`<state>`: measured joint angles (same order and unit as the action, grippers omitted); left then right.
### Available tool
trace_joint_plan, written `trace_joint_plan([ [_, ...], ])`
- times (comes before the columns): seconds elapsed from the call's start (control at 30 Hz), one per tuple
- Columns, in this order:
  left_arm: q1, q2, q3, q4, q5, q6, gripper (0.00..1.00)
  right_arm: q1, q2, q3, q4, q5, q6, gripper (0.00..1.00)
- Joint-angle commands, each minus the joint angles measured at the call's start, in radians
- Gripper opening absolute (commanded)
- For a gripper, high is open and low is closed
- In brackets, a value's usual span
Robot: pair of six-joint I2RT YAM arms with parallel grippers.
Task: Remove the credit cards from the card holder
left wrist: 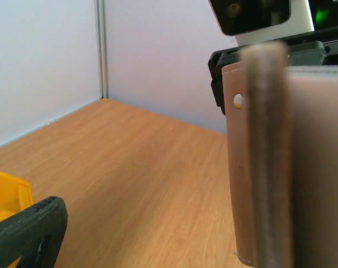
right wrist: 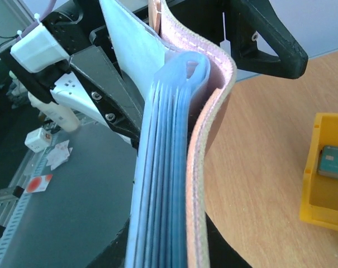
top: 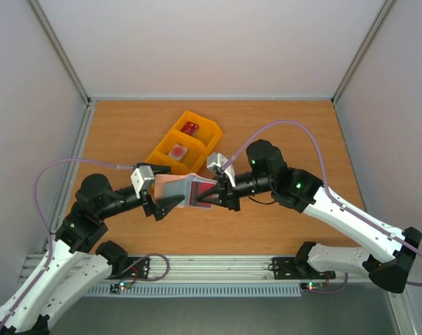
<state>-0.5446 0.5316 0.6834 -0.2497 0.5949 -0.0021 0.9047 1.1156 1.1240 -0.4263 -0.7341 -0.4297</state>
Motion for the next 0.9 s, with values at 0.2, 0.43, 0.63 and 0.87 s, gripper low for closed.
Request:
trace_joint_plan([
  [0.2, 0.015, -0.004, 0.0, 0.066, 0.364, -0.071, 0.74, 0.009, 0.006, 0.092, -0.106, -0.124, -0.107, 0.02],
  [0.43, 0.016, -0.004, 0.005, 0.086, 0.388, -0.085, 0.01, 0.002, 0.003, 0.077, -0.1, -0.174, -0.108, 0.19],
  [0.63, 0.017, -0.019, -0.001, 0.126, 0.357, -0.151, 0.0, -0.089, -0.049, -0.065, 0.071, -0.188, -0.004, 0.5],
  [0.87, 0.018, -0.019, -0.005, 0.125, 0.36, -0.158, 0.0, -0.104, -0.037, -0.103, 0.142, -0.142, 0.052, 0.43],
])
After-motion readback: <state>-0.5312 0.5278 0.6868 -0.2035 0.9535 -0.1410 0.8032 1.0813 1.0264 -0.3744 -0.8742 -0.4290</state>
